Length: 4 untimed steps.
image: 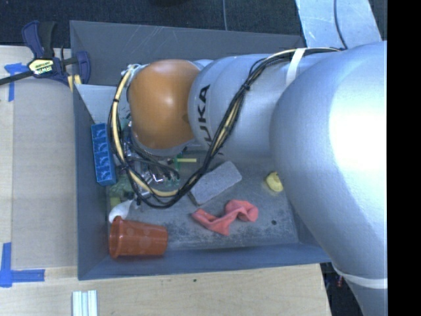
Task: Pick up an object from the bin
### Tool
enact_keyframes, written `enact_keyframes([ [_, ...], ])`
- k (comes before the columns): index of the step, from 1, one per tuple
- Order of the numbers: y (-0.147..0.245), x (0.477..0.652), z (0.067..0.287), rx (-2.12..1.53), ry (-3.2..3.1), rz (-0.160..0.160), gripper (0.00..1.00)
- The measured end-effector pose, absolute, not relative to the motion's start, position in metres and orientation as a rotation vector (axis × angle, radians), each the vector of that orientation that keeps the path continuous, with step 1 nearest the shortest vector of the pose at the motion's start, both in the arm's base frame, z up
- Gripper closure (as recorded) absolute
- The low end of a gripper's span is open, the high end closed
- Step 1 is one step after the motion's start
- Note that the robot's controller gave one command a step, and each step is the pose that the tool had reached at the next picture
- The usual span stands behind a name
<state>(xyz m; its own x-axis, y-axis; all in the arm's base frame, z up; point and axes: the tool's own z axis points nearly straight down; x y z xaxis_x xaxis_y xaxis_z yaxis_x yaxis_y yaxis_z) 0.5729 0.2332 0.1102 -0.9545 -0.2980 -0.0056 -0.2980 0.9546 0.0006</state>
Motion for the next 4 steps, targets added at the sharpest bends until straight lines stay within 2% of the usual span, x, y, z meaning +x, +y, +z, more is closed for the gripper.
enact_keyframes([
  [1,0.239,0.572,0.113,-0.541,3.086,0.003,0.00],
  [2,0.220,0.571,0.080,-0.959,2.976,-0.012,0.00],
  [3,0.222,0.557,0.078,-1.107,2.900,-0.018,1.00],
  [4,0.222,0.557,0.078,-1.107,2.900,-0.018,1.00],
])
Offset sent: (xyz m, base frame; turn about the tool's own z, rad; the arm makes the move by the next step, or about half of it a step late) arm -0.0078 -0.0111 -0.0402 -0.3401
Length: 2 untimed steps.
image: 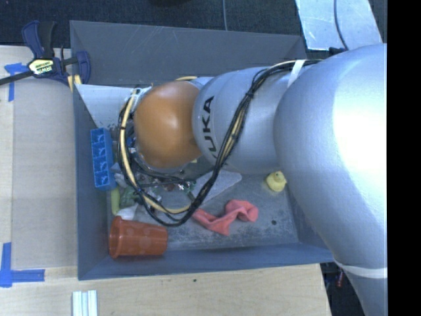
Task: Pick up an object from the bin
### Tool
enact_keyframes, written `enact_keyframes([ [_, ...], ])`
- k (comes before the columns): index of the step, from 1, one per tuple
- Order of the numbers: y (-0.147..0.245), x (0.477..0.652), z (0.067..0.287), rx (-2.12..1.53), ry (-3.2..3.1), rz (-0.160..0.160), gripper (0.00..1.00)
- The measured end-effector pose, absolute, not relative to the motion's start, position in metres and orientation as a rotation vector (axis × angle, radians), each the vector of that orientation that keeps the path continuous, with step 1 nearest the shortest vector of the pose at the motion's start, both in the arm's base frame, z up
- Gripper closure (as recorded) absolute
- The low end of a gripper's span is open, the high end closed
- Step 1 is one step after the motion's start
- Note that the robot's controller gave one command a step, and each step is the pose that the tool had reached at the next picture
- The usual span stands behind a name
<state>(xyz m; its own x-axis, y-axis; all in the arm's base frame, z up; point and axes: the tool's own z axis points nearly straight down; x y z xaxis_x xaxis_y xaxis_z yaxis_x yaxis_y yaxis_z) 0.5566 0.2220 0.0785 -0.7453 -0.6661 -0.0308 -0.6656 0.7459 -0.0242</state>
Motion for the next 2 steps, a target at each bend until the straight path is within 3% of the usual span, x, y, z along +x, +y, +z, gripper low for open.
enact_keyframes([
  [1,0.223,0.552,0.091,-1.115,2.909,-0.010,1.00],
  [2,0.225,0.553,0.119,-1.113,2.904,-0.009,1.00],
])
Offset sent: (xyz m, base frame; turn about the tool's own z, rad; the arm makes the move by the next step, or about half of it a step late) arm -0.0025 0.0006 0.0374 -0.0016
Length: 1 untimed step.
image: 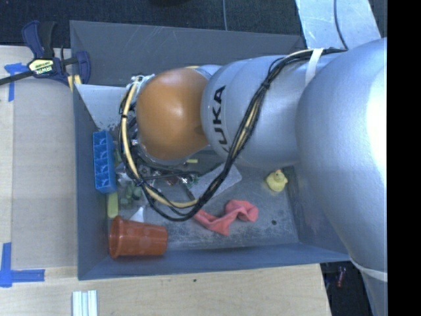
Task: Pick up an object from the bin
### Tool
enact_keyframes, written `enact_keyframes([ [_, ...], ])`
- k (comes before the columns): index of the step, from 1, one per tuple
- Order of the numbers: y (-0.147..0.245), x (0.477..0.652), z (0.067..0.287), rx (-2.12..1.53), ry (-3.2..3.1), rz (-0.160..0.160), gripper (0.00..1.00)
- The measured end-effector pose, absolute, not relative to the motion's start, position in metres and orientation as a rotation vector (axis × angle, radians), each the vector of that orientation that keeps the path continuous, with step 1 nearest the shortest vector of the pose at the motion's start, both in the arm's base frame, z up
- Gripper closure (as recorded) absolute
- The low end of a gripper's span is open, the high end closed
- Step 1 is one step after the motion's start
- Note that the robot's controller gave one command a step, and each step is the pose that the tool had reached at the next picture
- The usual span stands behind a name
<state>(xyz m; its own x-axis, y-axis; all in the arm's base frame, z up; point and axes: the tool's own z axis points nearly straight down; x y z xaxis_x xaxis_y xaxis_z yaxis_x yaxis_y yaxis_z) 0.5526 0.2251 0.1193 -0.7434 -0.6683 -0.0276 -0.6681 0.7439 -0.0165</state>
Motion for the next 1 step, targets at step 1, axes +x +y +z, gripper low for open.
enact_keyframes([
  [1,0.2243,0.5498,0.1469,-1.115,2.915,-0.008,1.00],
])
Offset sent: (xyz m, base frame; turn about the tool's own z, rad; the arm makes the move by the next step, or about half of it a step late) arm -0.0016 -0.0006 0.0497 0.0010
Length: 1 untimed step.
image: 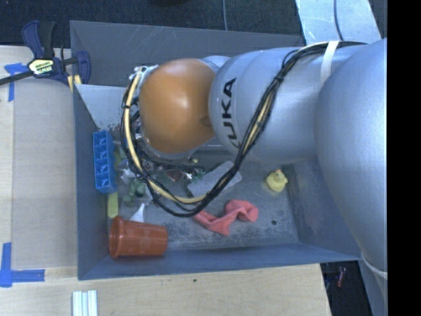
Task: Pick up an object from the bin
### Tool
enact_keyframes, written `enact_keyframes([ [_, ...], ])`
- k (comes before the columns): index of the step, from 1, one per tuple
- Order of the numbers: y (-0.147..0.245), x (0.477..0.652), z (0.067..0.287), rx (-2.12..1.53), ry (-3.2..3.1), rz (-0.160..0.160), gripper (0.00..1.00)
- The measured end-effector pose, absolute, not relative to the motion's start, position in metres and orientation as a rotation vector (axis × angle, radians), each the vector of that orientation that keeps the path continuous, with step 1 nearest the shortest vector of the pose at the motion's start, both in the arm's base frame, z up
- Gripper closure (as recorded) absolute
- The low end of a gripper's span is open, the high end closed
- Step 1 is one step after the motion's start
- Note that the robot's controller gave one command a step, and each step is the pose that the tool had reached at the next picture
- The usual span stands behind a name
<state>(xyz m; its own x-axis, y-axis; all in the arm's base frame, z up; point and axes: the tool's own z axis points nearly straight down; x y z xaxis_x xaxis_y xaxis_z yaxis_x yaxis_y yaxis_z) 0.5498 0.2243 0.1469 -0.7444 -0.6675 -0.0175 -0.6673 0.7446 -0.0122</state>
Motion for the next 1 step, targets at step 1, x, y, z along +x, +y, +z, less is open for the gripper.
enact_keyframes([
  [1,0.2247,0.5519,0.1691,-1.107,2.909,-0.008,1.00],
])
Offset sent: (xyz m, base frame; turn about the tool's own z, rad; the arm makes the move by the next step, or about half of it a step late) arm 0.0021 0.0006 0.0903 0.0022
